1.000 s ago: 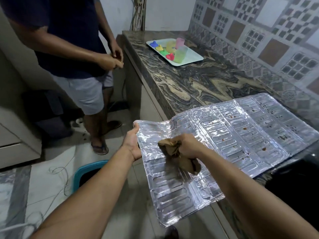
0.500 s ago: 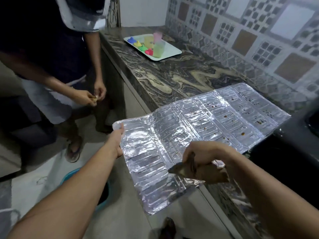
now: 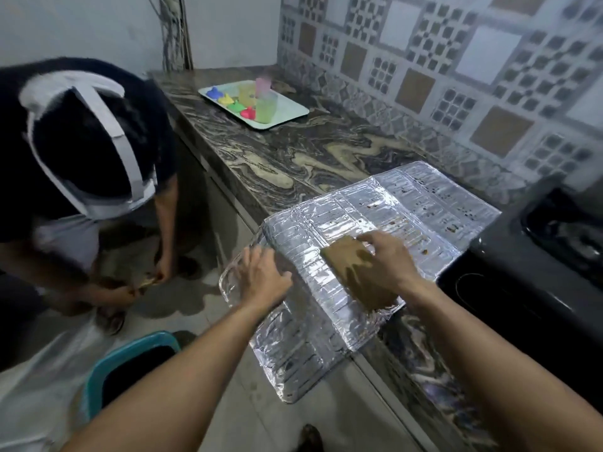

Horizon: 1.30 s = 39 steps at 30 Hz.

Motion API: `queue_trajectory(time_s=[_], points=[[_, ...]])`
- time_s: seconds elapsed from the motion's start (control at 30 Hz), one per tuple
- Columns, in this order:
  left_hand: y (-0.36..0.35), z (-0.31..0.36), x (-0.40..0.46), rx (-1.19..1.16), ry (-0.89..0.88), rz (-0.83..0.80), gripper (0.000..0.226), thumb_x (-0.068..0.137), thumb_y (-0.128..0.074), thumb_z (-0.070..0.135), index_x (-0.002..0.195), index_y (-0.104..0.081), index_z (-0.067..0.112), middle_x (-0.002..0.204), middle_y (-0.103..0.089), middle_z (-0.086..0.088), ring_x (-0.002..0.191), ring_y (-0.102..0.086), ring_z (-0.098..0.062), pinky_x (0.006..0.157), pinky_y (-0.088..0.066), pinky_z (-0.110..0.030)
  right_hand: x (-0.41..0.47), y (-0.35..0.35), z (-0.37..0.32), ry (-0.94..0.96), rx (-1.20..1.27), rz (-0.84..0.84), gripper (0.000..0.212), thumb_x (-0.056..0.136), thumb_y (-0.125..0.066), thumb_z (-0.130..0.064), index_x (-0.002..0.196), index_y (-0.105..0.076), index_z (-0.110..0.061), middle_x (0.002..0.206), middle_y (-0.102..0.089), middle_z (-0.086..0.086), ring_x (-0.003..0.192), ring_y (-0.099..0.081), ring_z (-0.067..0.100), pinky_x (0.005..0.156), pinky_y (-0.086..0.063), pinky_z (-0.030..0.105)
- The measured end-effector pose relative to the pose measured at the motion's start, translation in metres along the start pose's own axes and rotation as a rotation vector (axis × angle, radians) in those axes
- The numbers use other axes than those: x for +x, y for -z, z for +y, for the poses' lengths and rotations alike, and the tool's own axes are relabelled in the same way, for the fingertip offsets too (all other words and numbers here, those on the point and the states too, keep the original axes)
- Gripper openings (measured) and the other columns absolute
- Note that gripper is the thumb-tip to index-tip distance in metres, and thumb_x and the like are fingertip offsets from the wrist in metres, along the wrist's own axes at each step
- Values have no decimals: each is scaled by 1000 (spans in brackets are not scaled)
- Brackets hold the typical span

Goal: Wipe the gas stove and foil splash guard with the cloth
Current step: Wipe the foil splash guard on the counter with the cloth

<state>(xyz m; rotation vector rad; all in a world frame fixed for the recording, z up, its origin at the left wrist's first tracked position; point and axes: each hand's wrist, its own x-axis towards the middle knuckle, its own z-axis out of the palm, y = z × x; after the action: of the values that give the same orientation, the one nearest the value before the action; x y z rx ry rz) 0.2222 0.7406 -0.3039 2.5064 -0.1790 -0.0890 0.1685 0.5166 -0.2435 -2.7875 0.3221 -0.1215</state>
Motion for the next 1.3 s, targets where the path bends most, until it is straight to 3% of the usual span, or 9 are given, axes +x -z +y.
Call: queue_trajectory(time_s=[0.13, 0.27, 0.37, 0.53, 0.67, 0.83, 0.97, 1.13, 1.3], points=[[-18, 36, -8, 151, -167, -161, 64, 91, -54, 39, 146, -30, 16, 162, -9, -7, 149, 1, -26, 118, 5, -53, -7, -23, 11, 208, -195, -169, 41, 97, -46, -27, 138, -49, -22, 149, -42, 2, 131, -44, 29, 103, -42, 41], [-30, 51, -1, 263, -170, -312, 88, 93, -49, 48, 154, 1, 8, 160, 16, -14, 147, 18, -30, 117, 9, -57, -15, -35, 28, 290, -383, -275, 56, 98, -12, -38, 154, -13, -28, 161, 0, -5, 150, 0, 22, 122, -2, 45], [-34, 55, 5, 310, -146, -408, 99, 92, -47, 55, 151, 13, 4, 157, 26, -15, 144, 25, -31, 115, 9, -60, -15, -43, 33, 351, -392, -282, 69, 87, 4, -47, 154, -1, -31, 160, 7, -7, 150, 7, 20, 121, 5, 45], [-30, 62, 11, 348, -87, -472, 104, 90, -49, 58, 150, 17, 5, 156, 28, -13, 145, 24, -28, 115, 7, -61, -8, -52, 47, 337, -339, -252, 63, 91, 1, -51, 152, 5, -37, 161, 8, -13, 149, 11, 11, 119, 11, 44], [-29, 73, 16, 396, -30, -504, 107, 87, -52, 60, 151, 13, 3, 157, 24, -15, 146, 19, -31, 113, 4, -66, 9, -55, 55, 91, -327, -211, 58, 97, -3, -48, 153, 7, -32, 162, 11, -7, 149, 13, 16, 117, 14, 54], [-25, 86, 23, 503, -33, -550, 87, 85, -60, 49, 150, -21, 5, 160, 10, -18, 147, 9, -38, 109, -2, -72, 28, -51, 61, -256, -312, -159, 64, 98, -4, -47, 154, 5, -17, 162, 11, 9, 148, 14, 28, 118, 7, 55], [-22, 86, 33, 467, -16, -445, 81, 75, -66, 60, 134, -47, 10, 159, -14, -19, 146, -10, -38, 111, -6, -70, 31, -57, 53, -164, -295, -185, 74, 97, -1, -52, 153, 4, -3, 160, 12, 20, 147, 18, 33, 119, 10, 49], [-25, 67, 46, 445, -69, -384, 136, 61, -65, 78, 153, 4, 5, 161, 14, -14, 148, 12, -32, 114, 3, -65, 38, -63, 38, 27, -234, -216, 67, 99, -12, -47, 153, 12, -17, 160, 14, 18, 147, 15, 35, 120, 9, 47], [-28, 50, 55, 435, -67, -453, 145, 52, -57, 90, 154, 9, 12, 161, 16, -6, 148, 13, -26, 110, 2, -71, 35, -52, 64, -192, -271, -63, 58, 99, -21, -35, 152, -8, -15, 160, -11, 16, 147, -9, 37, 118, -7, 54]])
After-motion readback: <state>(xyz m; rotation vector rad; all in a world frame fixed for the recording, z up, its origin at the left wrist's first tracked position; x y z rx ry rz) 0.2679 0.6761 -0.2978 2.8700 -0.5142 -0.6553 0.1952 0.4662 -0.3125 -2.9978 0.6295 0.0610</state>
